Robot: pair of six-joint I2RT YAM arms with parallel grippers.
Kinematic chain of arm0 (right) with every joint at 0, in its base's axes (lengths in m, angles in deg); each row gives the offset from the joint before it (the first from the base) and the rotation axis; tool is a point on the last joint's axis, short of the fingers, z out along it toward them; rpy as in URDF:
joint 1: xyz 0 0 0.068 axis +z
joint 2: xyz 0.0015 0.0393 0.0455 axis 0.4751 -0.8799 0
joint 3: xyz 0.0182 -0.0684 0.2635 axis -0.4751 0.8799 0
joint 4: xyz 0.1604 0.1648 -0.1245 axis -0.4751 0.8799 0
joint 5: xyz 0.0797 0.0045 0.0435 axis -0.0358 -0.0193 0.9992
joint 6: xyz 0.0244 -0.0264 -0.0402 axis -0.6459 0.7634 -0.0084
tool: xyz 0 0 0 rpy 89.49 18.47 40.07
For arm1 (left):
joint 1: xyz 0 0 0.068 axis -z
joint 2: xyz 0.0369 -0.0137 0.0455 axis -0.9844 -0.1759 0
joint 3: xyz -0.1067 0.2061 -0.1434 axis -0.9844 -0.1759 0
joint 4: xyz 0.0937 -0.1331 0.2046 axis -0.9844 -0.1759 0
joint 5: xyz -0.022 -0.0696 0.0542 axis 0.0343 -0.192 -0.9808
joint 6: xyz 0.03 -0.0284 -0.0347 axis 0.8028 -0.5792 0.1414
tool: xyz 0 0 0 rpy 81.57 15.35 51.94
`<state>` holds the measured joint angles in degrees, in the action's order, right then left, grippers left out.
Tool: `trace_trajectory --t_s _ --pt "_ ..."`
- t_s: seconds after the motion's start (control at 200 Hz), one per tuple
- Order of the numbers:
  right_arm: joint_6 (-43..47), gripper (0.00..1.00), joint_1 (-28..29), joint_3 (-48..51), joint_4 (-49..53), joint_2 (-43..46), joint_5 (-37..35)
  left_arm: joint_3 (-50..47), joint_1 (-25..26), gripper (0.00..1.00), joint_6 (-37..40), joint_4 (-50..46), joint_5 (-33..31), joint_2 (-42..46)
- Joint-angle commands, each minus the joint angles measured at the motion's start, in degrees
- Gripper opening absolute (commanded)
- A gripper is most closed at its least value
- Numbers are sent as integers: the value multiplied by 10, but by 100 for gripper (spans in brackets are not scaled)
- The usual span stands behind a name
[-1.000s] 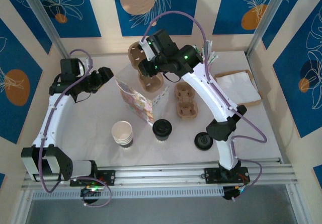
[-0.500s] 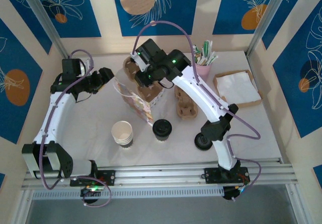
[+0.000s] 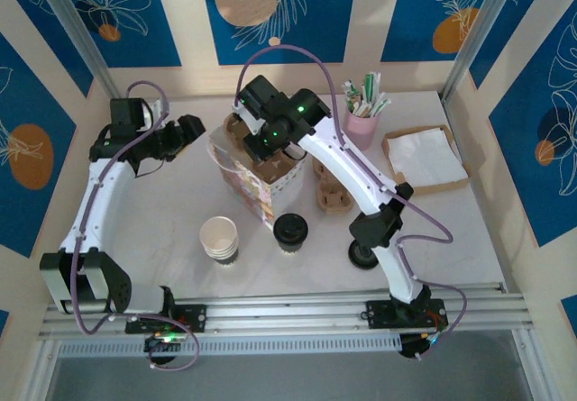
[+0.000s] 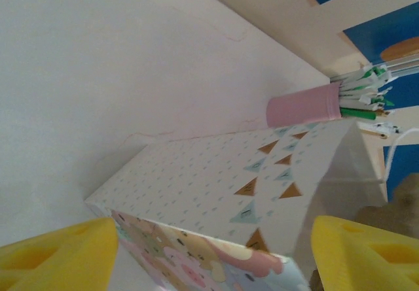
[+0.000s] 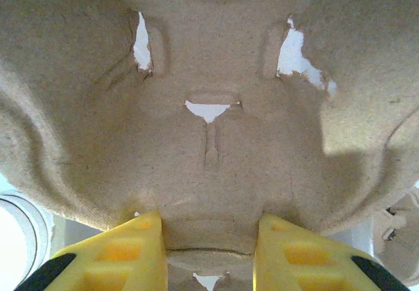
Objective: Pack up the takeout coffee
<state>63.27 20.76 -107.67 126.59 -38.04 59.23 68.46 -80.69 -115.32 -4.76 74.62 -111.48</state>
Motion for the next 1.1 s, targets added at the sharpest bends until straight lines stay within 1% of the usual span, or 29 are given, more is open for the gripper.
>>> trace_trajectory --t_s 0.0,0.135,0.255,0.35,0.54,0.635,0.84,0.91,1.03,1.095 --pt "3 33 -3 -16 21 -10 8 30 7 78 23 -10 14 -2" --pt "0 33 -5 -17 21 -18 14 51 18 78 37 -21 12 -13" --pt "-3 33 -7 -17 21 -25 19 82 44 78 69 -46 1 -29" --pt "-7 33 -8 -18 21 -28 19 103 62 78 95 -75 -27 -40" --pt "-14 32 -12 -20 25 -27 19 127 85 73 134 -116 -82 -60" --pt "-17 32 -14 -20 25 -25 23 140 99 72 152 -133 -104 -73" --pt "-21 32 -17 -17 26 -25 36 145 103 62 157 -141 -138 -85" --pt "-22 32 -17 -13 27 -26 38 145 104 57 156 -138 -137 -88" --pt "-23 32 -19 -8 26 -28 42 143 104 45 150 -130 -131 -93" --pt "-24 32 -19 -7 27 -30 46 143 104 43 148 -126 -128 -95"
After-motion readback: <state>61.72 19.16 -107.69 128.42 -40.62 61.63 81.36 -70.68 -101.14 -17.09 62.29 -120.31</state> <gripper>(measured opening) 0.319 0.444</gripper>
